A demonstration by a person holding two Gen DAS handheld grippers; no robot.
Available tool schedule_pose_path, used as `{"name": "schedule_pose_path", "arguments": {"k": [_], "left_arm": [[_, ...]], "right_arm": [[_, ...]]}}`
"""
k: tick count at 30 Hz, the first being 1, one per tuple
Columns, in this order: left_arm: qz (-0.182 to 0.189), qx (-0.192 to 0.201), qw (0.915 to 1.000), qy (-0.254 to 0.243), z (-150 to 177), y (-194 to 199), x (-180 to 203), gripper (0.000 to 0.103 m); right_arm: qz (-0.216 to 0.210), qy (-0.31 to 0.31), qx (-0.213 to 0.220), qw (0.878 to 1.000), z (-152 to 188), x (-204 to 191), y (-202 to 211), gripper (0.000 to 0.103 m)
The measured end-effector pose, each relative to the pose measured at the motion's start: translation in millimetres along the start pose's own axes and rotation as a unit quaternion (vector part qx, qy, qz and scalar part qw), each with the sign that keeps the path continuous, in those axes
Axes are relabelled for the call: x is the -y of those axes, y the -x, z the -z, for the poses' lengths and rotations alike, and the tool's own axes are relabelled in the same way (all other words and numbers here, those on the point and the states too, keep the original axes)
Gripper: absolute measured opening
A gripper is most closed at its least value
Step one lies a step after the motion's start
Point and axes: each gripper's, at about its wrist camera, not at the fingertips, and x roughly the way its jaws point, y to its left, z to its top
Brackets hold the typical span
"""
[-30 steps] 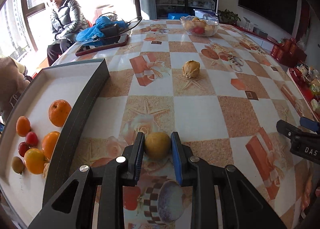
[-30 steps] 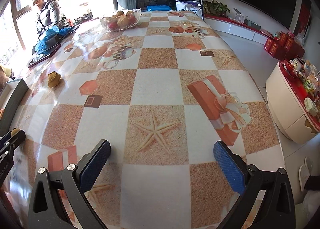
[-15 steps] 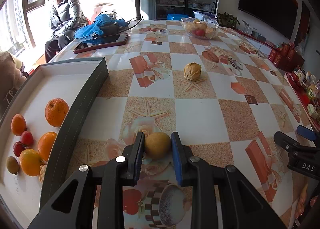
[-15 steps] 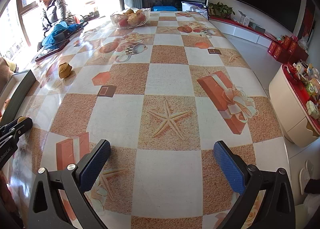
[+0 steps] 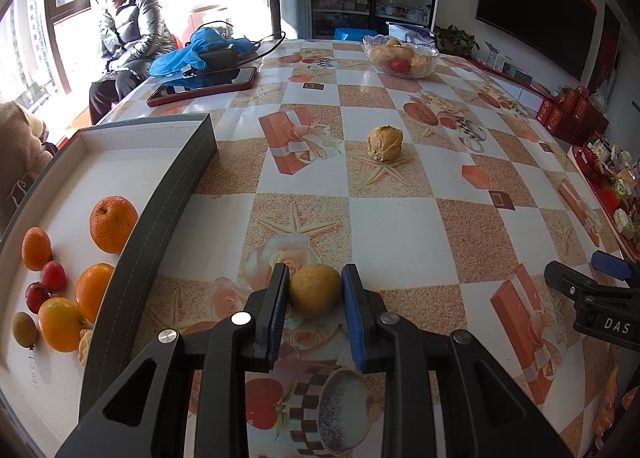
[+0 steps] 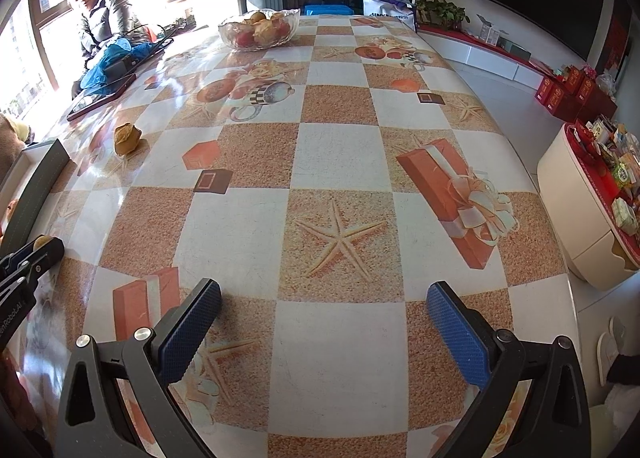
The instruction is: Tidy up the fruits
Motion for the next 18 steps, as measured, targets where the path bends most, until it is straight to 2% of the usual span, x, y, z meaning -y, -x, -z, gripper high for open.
{"name": "schedule_pose_path", "arguments": {"k": [4,7,14,18], "left_arm": [[-0.021,-0.002,0.9998,0.001,3.3,3.5,-5.9,0.03],[-0.027,0.001,0.9995,0.016,6.7,5.8,-19.5,0.03],[-0.035,0.005,0.9985,0.041,9.9,7.6,-45.5,0.034],[-0.037,0.003,0.9985,0.041,9.9,7.9,-45.3,0.034]], "right_arm": [[-0.01,0.011,-0.057,0.998,-13.1,-16.6,-5.3,0.103],[-0.031,0.045,-0.077,0.996,-21.3,-47.9,-10.1,0.103],[-0.065,0.097,-0.05,0.992,-57.0,-126.0,-35.5,0.103],[-0.065,0.092,-0.028,0.993,-81.3,-150.3,-51.0,0.103]]}}
